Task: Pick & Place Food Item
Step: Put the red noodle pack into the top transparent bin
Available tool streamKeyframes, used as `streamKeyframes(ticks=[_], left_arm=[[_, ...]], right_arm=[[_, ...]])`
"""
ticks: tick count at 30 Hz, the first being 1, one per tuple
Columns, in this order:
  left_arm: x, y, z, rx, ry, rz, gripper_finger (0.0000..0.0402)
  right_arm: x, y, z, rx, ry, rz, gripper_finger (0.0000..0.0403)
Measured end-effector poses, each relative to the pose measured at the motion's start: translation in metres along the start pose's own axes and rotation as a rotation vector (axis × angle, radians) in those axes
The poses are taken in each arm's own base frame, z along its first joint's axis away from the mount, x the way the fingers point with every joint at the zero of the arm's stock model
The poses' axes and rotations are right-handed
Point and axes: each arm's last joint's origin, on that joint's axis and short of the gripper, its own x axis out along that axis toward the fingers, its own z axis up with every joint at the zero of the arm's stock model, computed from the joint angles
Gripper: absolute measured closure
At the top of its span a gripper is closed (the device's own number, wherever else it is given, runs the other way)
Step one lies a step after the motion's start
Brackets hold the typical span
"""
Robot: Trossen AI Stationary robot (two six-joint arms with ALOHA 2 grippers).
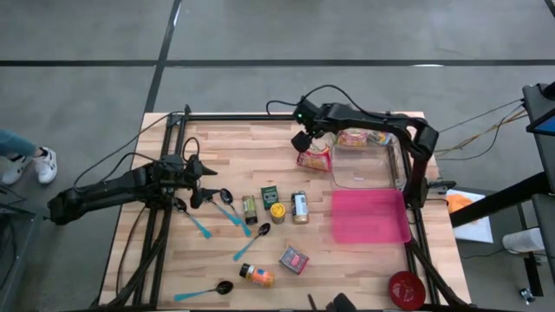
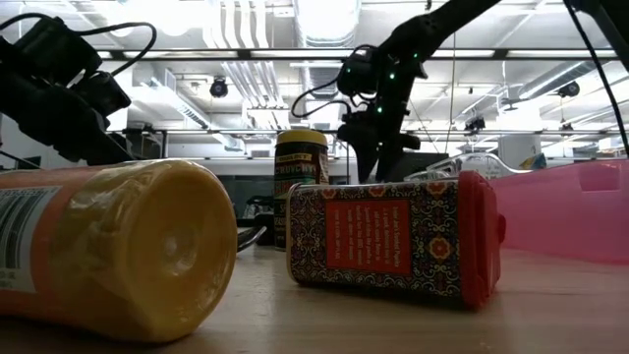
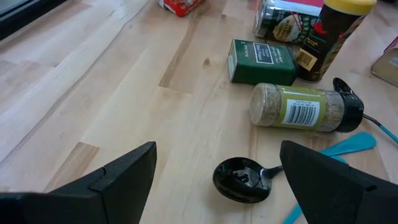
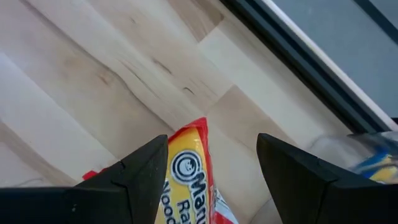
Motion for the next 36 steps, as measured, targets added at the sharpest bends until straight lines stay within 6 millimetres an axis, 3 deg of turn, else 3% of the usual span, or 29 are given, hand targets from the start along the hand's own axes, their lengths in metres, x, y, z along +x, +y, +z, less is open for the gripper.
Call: streamKeyframes(ticks=[15, 27, 36], left_arm=[[0.000, 0.000, 0.000, 0.000, 0.000, 0.000, 0.0057], [0.000, 0.000, 0.000, -0.001, 0.000, 0.000, 0.0057], [0.000, 0.000, 0.000, -0.001, 0.000, 0.000, 0.0056]], right_arm=[[0.052, 0.004, -0.006, -0.010, 0.083, -0.037, 0.0158], [0.055, 0.004, -0.006, 0.012, 0.083, -0.039, 0.0161], [0.054, 0.006, -0.007, 0.033, 0.086, -0.016, 0.0230]])
